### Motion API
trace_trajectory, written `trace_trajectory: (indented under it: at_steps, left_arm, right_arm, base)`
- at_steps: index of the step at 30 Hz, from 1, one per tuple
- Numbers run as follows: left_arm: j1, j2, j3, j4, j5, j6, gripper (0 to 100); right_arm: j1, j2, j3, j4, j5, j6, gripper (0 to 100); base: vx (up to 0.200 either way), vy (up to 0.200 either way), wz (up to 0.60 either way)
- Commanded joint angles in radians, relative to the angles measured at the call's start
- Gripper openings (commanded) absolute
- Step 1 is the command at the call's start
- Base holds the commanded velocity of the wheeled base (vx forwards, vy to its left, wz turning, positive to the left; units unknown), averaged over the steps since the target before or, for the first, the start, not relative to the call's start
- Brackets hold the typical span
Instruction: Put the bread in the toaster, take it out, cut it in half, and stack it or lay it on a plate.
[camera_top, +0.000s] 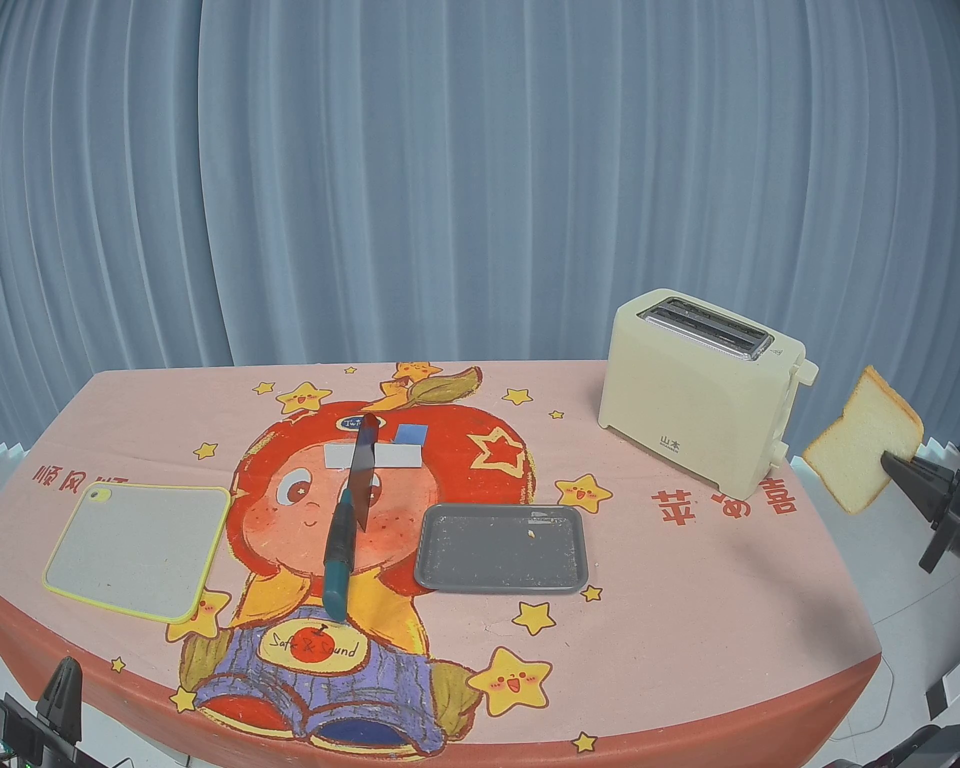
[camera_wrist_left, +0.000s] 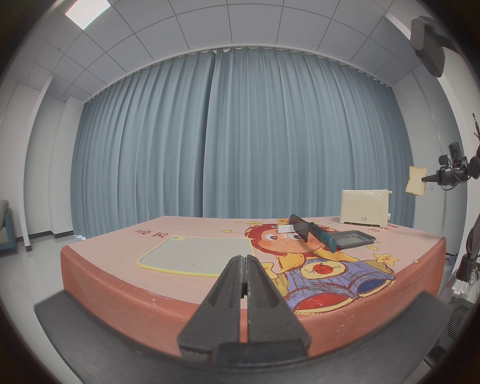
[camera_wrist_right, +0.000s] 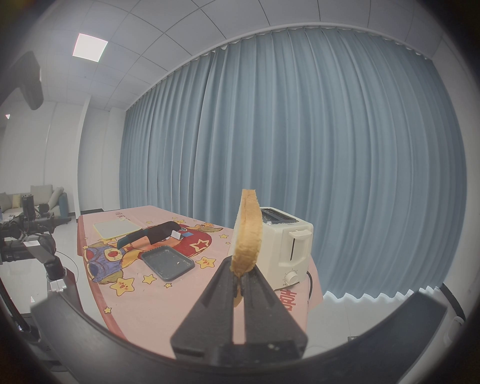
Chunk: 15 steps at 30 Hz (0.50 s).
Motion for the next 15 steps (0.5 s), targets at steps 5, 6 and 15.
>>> trace_trajectory:
  at_steps: [5, 6, 15]
  left_arm:
    - [0.0, -0.016, 0.018, 0.0, 0.001, 0.0, 0]
    - [0.0, -0.016, 0.018, 0.0, 0.001, 0.0, 0]
    - [0.0, -0.016, 0.018, 0.001, 0.001, 0.0, 0]
  right_arm:
    - [-0.002, 0.121, -0.075, -0.01, 0.003, -0.001, 0]
    - [-0.002, 0.129, -0.085, -0.01, 0.003, -0.001, 0]
    - [-0.002, 0.21, -0.144, -0.012, 0.014, 0.001, 0]
  base:
    - [0.0, 0.0, 0.0]
    - [0.0, 0.0, 0.0]
    - [0.0, 0.0, 0.0]
